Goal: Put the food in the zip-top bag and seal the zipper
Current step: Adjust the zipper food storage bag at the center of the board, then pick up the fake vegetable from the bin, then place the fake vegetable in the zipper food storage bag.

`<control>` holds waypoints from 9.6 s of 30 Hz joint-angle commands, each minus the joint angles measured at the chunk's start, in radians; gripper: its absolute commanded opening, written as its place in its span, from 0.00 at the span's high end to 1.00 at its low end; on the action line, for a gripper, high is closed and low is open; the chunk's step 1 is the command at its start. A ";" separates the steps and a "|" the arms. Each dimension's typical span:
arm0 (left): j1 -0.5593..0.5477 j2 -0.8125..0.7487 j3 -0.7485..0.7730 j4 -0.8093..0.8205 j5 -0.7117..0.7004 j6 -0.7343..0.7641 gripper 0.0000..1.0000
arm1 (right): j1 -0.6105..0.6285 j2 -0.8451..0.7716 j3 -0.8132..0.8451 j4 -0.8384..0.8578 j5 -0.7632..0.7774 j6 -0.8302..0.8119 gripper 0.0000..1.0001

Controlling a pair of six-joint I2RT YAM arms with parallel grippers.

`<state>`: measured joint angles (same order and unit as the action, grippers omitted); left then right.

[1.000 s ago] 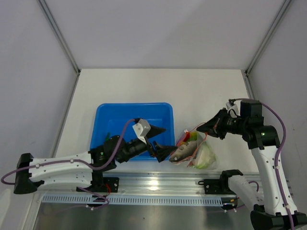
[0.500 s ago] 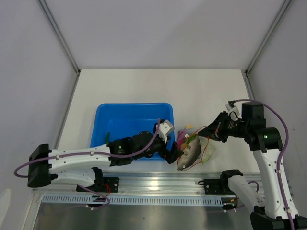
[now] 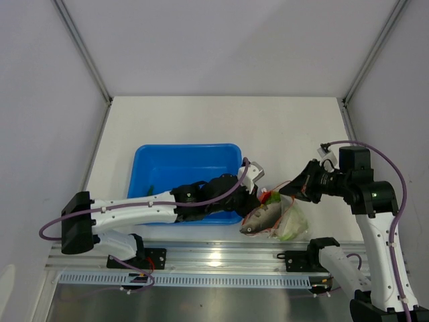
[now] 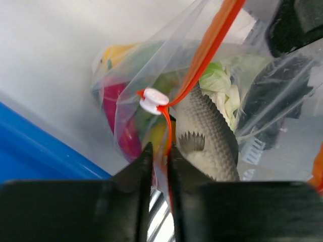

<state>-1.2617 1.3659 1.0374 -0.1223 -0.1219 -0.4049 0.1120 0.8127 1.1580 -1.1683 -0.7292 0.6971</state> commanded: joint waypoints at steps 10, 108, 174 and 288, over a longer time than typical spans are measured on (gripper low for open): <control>0.045 -0.053 0.015 0.054 0.296 -0.043 0.99 | 0.002 -0.040 0.095 -0.154 0.466 -0.217 1.00; 0.074 0.001 0.130 0.001 0.238 -0.110 0.99 | 0.081 -0.040 -0.058 0.058 0.448 -0.191 1.00; 0.834 -0.057 -0.293 -0.502 -0.186 0.009 0.03 | 0.032 0.370 -0.124 0.236 0.399 0.012 1.00; 0.300 -0.271 0.265 -0.468 0.596 -0.753 0.99 | 0.376 0.145 0.037 0.078 0.648 -0.010 1.00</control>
<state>-0.9485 1.1000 1.2263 -0.4953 0.4812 -0.9974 0.4828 0.9855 1.2018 -1.0950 -0.1207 0.6804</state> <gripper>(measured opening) 0.267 0.006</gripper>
